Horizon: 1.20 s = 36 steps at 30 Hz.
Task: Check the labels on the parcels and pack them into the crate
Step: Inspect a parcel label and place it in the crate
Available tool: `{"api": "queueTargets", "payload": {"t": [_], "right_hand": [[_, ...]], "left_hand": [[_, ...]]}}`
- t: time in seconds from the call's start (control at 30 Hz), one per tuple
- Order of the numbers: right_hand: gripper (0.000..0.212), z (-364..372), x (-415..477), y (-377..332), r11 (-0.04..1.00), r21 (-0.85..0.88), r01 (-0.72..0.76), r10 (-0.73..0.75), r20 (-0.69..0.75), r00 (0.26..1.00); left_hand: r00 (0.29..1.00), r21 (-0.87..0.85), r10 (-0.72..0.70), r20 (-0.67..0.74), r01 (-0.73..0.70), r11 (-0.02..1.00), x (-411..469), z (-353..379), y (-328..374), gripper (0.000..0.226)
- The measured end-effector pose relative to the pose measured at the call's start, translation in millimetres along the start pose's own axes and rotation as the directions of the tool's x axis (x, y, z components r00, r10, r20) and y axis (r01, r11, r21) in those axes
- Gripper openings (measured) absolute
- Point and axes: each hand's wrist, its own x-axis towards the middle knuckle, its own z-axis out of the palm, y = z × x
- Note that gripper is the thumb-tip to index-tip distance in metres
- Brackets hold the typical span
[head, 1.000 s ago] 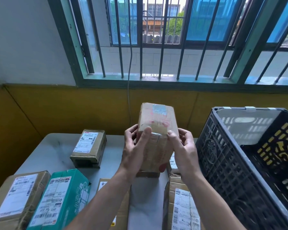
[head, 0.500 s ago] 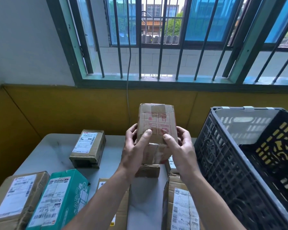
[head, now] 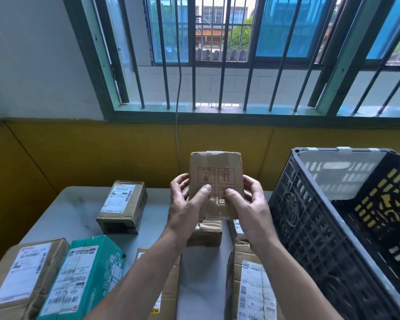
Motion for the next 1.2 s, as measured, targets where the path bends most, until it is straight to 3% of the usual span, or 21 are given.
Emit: {"api": "queueTargets", "payload": {"t": [0.13,0.23,0.47,0.77,0.9,1.07,1.2], "right_hand": [[0.035,-0.5,-0.2,-1.2,1.000,-0.009,0.017,-0.017,-0.030,0.999],[0.047,-0.5,-0.4,-1.1,0.999,0.046,-0.020,0.020,-0.015,1.000],[0.041,-1.3,-1.8,1.1,1.000,-0.006,-0.018,0.017,-0.009,1.000],[0.050,-1.2,0.6,3.2,1.000,-0.002,-0.026,0.026,0.010,1.000],[0.039,-1.3,-0.7,3.1,1.000,-0.014,-0.007,0.007,-0.002,1.000],[0.063,1.2,-2.5,-2.1,0.995,-0.083,-0.049,0.048,-0.017,0.999],[0.063,1.4,-2.2,-4.0,0.993,-0.100,-0.070,0.068,-0.024,0.997]], "left_hand": [[1.000,-0.037,0.003,0.023,-0.002,0.999,-1.1,0.0,2.1,0.063],[1.000,-0.047,0.013,0.012,-0.012,0.999,-0.3,-0.6,1.9,0.052],[1.000,-0.058,0.012,0.015,-0.011,0.998,1.8,-1.8,-3.6,0.042],[1.000,-0.120,-0.007,-0.004,0.006,0.993,0.3,1.1,0.1,0.060],[1.000,-0.090,-0.005,0.011,0.006,0.996,-0.3,-0.3,-1.6,0.053],[1.000,-0.023,-0.010,-0.003,0.010,1.000,-1.4,0.2,-1.6,0.057],[1.000,-0.013,-0.011,0.006,0.011,1.000,-0.4,-1.0,-3.1,0.052]]}}
